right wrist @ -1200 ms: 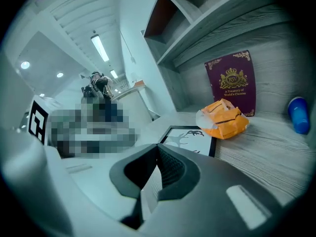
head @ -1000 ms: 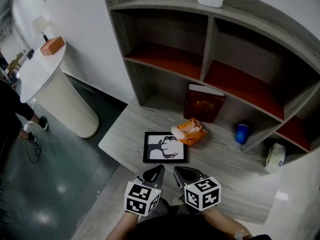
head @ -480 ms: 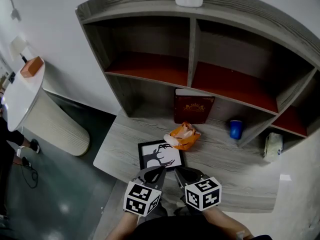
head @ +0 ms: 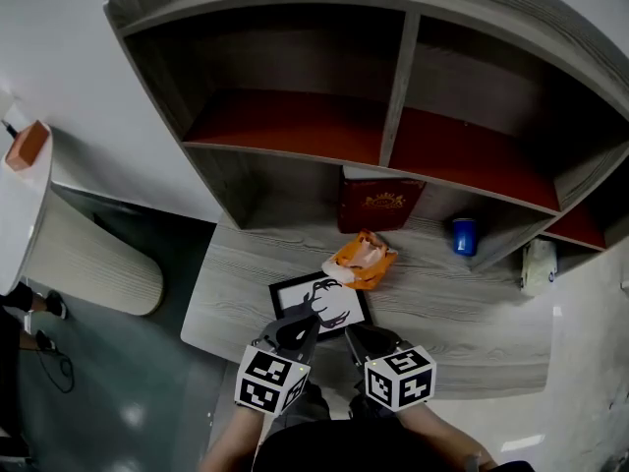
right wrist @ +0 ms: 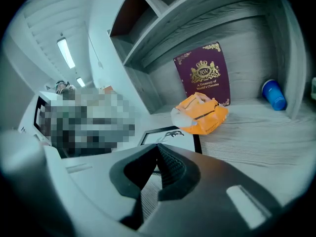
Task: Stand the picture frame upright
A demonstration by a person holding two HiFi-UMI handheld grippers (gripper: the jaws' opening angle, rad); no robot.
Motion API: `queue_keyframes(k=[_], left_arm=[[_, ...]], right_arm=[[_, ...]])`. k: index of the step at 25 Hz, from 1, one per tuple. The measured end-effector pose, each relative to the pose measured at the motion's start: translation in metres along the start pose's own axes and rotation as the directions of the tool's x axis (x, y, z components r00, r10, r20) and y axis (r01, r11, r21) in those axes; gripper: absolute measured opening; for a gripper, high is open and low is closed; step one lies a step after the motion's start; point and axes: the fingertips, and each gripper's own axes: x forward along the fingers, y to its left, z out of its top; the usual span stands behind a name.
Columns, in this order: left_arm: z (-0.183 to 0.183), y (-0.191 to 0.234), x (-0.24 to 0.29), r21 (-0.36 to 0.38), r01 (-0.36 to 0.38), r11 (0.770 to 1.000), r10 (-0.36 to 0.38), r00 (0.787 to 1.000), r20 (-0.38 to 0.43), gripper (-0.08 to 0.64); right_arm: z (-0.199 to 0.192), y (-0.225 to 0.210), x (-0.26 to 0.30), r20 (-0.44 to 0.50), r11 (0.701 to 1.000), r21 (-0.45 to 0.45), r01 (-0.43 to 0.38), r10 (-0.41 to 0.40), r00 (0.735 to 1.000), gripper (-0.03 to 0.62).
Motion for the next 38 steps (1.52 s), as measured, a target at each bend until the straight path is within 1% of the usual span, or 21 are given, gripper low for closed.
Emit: queue_keyframes(k=[4,8,10,16,21,26,30,34,38], left_arm=[[-0.003,0.01,0.008,0.022,0.048,0.999,-0.047,0.999,-0.021,-0.002],[-0.007,0.019,0.014,0.04,0.11,0.993,-0.108,0.993,-0.048,-0.002],[-0.008,0.023,0.017,0.05,0.129,0.99,-0.126,0.99,-0.061,-0.002],[-0.015,0.038,0.027,0.128,0.176,0.976,-0.158,0.978,-0.134,-0.002],[-0.022,0.049,0.037,0.148,0.224,0.963,-0.198,0.965,-0.173,0.007],[-0.03,0.059,0.046,0.219,0.26,0.94,-0.214,0.953,-0.214,0.026],[-0.037,0.064,0.052,0.242,0.286,0.927,-0.225,0.941,-0.252,0.053],[-0.038,0.071,0.058,0.251,0.288,0.924,-0.222,0.939,-0.262,0.076],[-0.035,0.081,0.064,0.28,0.273,0.92,-0.206,0.947,-0.245,0.119]], right_arm=[[-0.002,0.002,0.01,0.002,0.999,0.027,0.029,-0.029,1.0,-0.002],[-0.004,0.0,0.017,0.01,0.996,0.067,0.066,-0.067,0.998,-0.002],[-0.004,-0.002,0.02,0.012,0.993,0.085,0.086,-0.088,0.996,-0.002],[-0.009,-0.008,0.029,0.014,0.976,0.156,0.154,-0.159,0.987,-0.002],[-0.021,-0.016,0.032,0.008,0.947,0.235,0.219,-0.227,0.974,-0.002],[-0.033,-0.021,0.03,0.008,0.912,0.3,0.279,-0.295,0.955,0.0],[-0.043,-0.025,0.028,0.011,0.881,0.354,0.313,-0.339,0.941,0.014],[-0.05,-0.025,0.029,0.011,0.856,0.4,0.329,-0.364,0.931,0.051],[-0.054,-0.024,0.034,0.013,0.837,0.422,0.347,-0.389,0.921,0.081]])
